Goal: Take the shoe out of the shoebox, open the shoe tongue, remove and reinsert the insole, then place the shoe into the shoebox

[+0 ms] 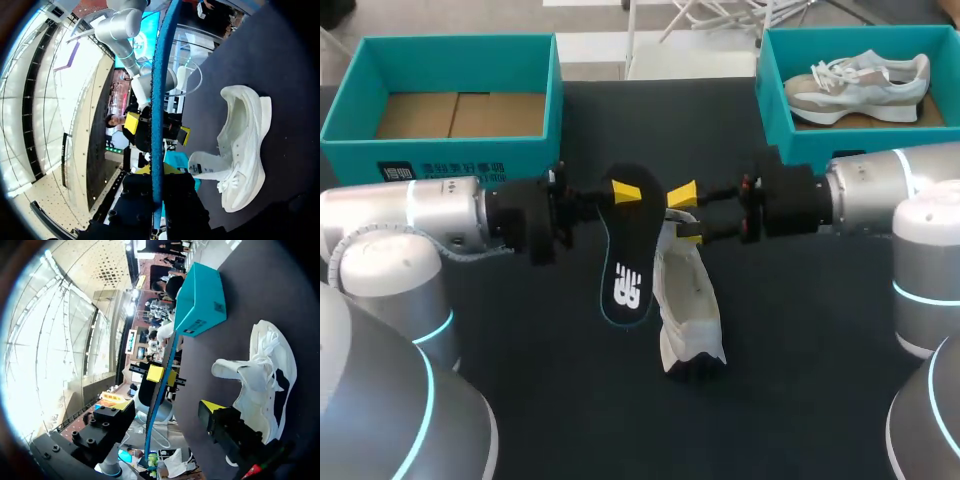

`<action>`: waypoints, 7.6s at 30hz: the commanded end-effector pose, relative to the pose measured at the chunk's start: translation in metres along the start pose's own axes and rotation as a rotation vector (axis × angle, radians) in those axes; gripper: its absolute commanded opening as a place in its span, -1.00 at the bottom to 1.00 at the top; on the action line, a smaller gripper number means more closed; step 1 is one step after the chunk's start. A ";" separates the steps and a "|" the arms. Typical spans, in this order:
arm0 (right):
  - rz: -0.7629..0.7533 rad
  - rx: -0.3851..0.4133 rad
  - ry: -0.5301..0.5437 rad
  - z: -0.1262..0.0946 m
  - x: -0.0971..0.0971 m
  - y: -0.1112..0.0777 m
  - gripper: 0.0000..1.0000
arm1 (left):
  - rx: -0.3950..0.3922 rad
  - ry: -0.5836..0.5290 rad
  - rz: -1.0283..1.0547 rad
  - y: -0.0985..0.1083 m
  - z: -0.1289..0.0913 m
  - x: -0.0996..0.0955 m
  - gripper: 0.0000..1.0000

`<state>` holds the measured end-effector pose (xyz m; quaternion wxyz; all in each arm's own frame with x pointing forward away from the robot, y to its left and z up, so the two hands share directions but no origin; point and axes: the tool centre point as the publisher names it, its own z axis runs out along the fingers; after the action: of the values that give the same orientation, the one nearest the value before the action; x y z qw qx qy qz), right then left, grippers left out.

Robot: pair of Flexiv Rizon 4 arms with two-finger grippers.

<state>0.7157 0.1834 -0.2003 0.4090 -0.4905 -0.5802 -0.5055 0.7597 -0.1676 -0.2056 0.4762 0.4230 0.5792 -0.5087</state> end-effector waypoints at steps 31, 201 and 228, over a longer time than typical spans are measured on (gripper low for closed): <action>-1.180 0.443 -0.274 -0.032 0.001 0.034 1.00 | 0.018 0.029 -0.078 -0.019 -0.015 0.004 -1.00; -1.566 0.792 -0.644 -0.067 -0.124 -0.026 1.00 | 0.028 0.012 -0.583 -0.066 0.074 0.136 -1.00; -1.566 0.792 -0.644 -0.067 -0.124 -0.026 1.00 | 0.003 0.011 -0.581 -0.045 0.073 0.127 -0.20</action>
<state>0.7127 0.0967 -0.3141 -0.0897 0.0994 -0.9608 -0.2429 0.7030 -0.2473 -0.3271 0.3075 0.2426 0.6764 -0.6237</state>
